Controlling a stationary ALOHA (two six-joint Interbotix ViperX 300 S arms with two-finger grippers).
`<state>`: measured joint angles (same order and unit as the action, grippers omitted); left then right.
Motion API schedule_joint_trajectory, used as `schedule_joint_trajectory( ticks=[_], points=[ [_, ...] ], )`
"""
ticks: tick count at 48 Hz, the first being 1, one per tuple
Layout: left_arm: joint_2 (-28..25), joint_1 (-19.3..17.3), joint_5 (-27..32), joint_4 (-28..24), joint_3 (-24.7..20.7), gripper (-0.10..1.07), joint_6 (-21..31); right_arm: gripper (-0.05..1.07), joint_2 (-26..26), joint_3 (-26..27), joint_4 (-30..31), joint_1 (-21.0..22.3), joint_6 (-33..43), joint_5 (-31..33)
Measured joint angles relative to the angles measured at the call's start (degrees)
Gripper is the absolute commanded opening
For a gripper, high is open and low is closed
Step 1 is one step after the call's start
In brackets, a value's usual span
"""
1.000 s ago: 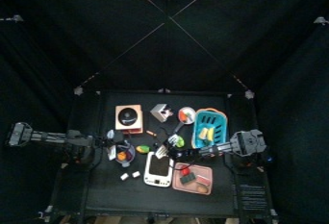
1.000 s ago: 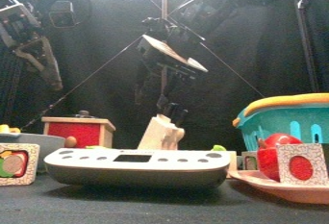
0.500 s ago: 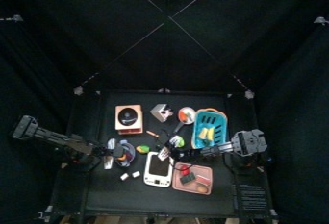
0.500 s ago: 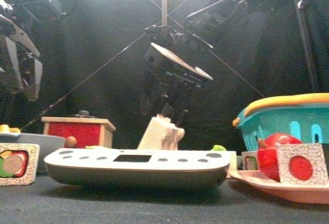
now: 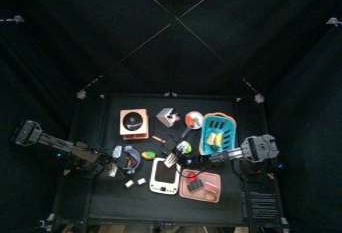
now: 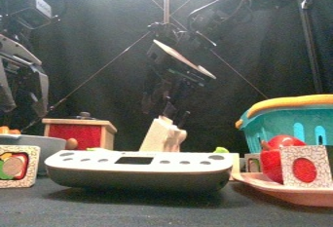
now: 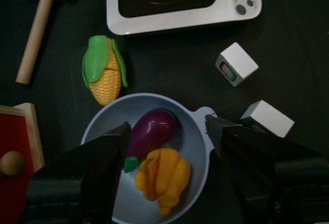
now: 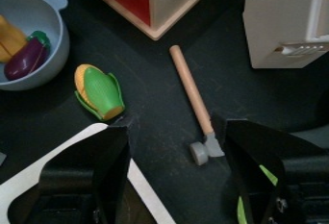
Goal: Grab eggplant
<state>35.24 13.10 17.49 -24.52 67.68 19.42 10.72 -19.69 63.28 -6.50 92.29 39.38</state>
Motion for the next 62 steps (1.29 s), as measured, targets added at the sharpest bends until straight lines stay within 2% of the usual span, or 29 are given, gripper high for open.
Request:
schedule_joint_trajectory(
  ticks=[12, 29, 62],
  points=[
    [-4.7, -2.5, -0.6, -2.3, 0.0, 0.96, 0.0, 0.94, 0.0, 0.0, -0.1, 0.0, 0.0, 0.0],
    [-7.3, -6.1, -0.8, -3.5, 0.0, 0.96, 0.1, 0.94, 0.0, 0.0, 0.0, 0.1, -0.1, -0.3],
    [-15.9, -6.5, -1.6, -3.6, -0.6, 0.96, 0.2, 0.94, 0.0, 0.0, 0.0, 0.2, 0.0, -0.4]
  ],
)
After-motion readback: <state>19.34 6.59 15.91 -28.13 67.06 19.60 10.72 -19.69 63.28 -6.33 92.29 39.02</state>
